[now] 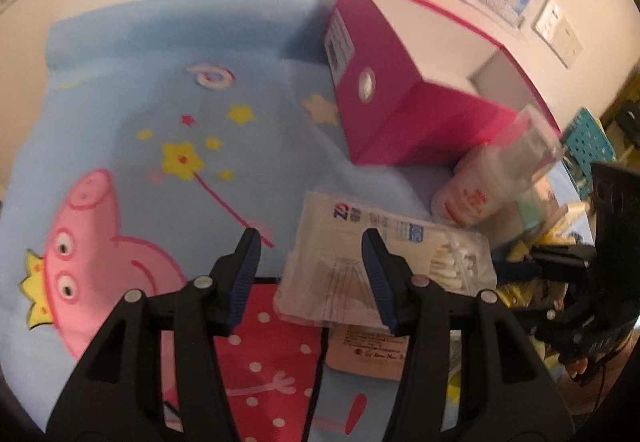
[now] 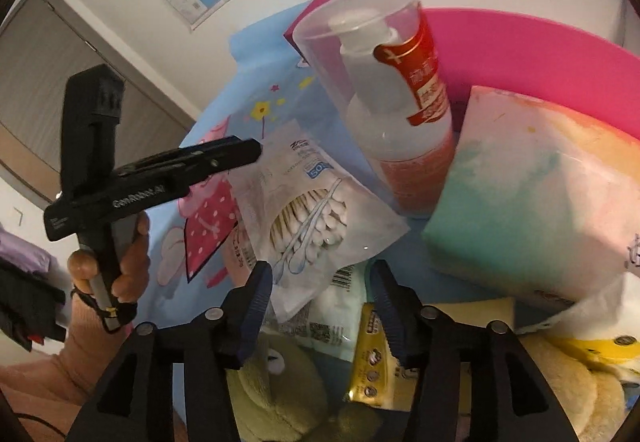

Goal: Organize soft objects
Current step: 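Lift the cotton-swab bag with the right gripper, then carry the bag over the pink box and open the right gripper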

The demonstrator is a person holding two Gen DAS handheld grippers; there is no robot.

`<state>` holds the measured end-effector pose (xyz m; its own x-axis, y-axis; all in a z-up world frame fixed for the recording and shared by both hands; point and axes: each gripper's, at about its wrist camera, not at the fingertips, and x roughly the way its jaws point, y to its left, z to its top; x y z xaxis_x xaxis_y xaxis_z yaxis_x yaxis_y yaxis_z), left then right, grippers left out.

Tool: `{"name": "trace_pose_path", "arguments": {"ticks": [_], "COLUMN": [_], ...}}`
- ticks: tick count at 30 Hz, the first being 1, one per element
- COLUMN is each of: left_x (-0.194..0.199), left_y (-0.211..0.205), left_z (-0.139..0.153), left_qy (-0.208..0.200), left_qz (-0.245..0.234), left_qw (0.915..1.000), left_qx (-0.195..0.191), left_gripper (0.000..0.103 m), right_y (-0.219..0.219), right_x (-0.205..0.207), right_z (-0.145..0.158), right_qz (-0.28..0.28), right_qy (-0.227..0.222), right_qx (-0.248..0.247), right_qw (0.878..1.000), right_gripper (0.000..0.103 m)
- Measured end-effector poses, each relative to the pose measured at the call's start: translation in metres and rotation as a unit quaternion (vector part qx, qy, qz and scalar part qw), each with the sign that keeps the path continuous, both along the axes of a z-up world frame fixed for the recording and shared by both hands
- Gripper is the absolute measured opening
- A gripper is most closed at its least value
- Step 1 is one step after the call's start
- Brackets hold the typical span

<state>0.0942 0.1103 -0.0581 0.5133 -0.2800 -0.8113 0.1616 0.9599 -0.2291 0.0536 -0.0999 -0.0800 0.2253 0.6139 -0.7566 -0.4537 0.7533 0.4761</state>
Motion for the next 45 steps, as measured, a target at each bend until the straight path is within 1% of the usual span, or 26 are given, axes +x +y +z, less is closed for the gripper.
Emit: {"name": "trace_pose_path", "arguments": {"ticks": [2,4,5,6,8,9,10,12,14,17,19,24,27,30,32,34,37,40,42,44,45], "left_x": [0.001,0.002,0.002,0.002,0.001,0.001,0.0,-0.003,-0.007,-0.017,-0.028,-0.05,-0.058,-0.054,-0.045,-0.032,-0.009,0.015,0.031,0.045,0.052], "left_y": [-0.002,-0.005,-0.007,-0.009,-0.01,-0.011,-0.01,-0.009,-0.006,-0.005,-0.006,-0.014,-0.024,-0.034,-0.041,-0.049,-0.06,-0.073,-0.081,-0.088,-0.09], "left_z": [-0.006,-0.011,-0.012,-0.012,-0.011,-0.011,-0.01,-0.009,-0.006,0.004,0.016,0.055,0.09,0.12,0.133,0.142,0.145,0.138,0.131,0.124,0.119], "left_qy": [0.012,0.02,0.022,0.021,0.021,0.021,0.021,0.02,0.017,0.002,-0.013,-0.061,-0.105,-0.141,-0.154,-0.159,-0.15,-0.134,-0.119,-0.11,-0.1], "left_qz": [-0.019,-0.028,-0.036,-0.041,-0.043,-0.045,-0.043,-0.038,-0.032,-0.025,-0.024,-0.031,-0.038,-0.047,-0.051,-0.053,-0.054,-0.05,-0.045,-0.041,-0.038], "left_qw": [0.9997,0.9993,0.9988,0.9986,0.9984,0.9981,0.9981,0.9981,0.9982,0.998,0.9977,0.9953,0.9915,0.9866,0.9848,0.9843,0.9857,0.9885,0.9908,0.9926,0.9939], "left_qx": [-0.009,-0.017,-0.024,-0.026,-0.029,-0.036,-0.04,-0.043,-0.048,-0.058,-0.061,-0.069,-0.066,-0.068,-0.062,-0.055,-0.056,-0.049,-0.045,-0.031,-0.028], "left_gripper": [0.054,0.054,0.054,0.054,0.054,0.053,0.052,0.045,0.041,0.039,0.039,0.039,0.039,0.039,0.039,0.039,0.039,0.039,0.039,0.039,0.039], "right_y": [-0.002,-0.003,-0.005,-0.006,-0.008,-0.009,-0.01,-0.011,-0.012,-0.009,-0.015,-0.031,-0.041,-0.052,-0.061,-0.065,-0.076,-0.086,-0.089,-0.094,-0.095], "right_x": [0.003,0.004,0.003,0.003,0.004,0.002,0.001,-0.002,-0.006,-0.016,-0.02,-0.035,-0.038,-0.032,-0.023,-0.012,0.013,0.038,0.056,0.072,0.081], "right_z": [0.001,0.002,0.002,0.003,0.002,0.003,0.004,0.007,0.011,0.019,0.027,0.071,0.102,0.13,0.143,0.149,0.149,0.14,0.131,0.124,0.119], "right_qz": [-0.007,-0.009,-0.01,-0.012,-0.015,-0.015,-0.017,-0.015,-0.015,-0.005,0.002,0.01,0.008,0.0,-0.01,-0.018,-0.033,-0.045,-0.055,-0.06,-0.062], "right_qy": [0.006,0.002,-0.002,-0.004,-0.006,-0.011,-0.018,-0.031,-0.044,-0.071,-0.08,-0.129,-0.166,-0.2,-0.219,-0.223,-0.217,-0.199,-0.185,-0.17,-0.155], "right_qx": [0.011,0.01,0.011,0.012,0.02,0.019,0.016,0.012,0.009,0.003,0.008,0.026,0.037,0.049,0.05,0.052,0.05,0.051,0.043,0.039,0.044], "right_qw": [1.0,1.0,1.0,1.0,1.0,1.0,1.0,0.999,0.999,0.997,0.997,0.991,0.985,0.979,0.974,0.973,0.974,0.978,0.98,0.983,0.985], "right_gripper": [0.052,0.048,0.042,0.032,0.026,0.02,0.018,0.015,0.012,0.011,0.011,0.011,0.011,0.011,0.011,0.011,0.011,0.011,0.011,0.011,0.011]}}
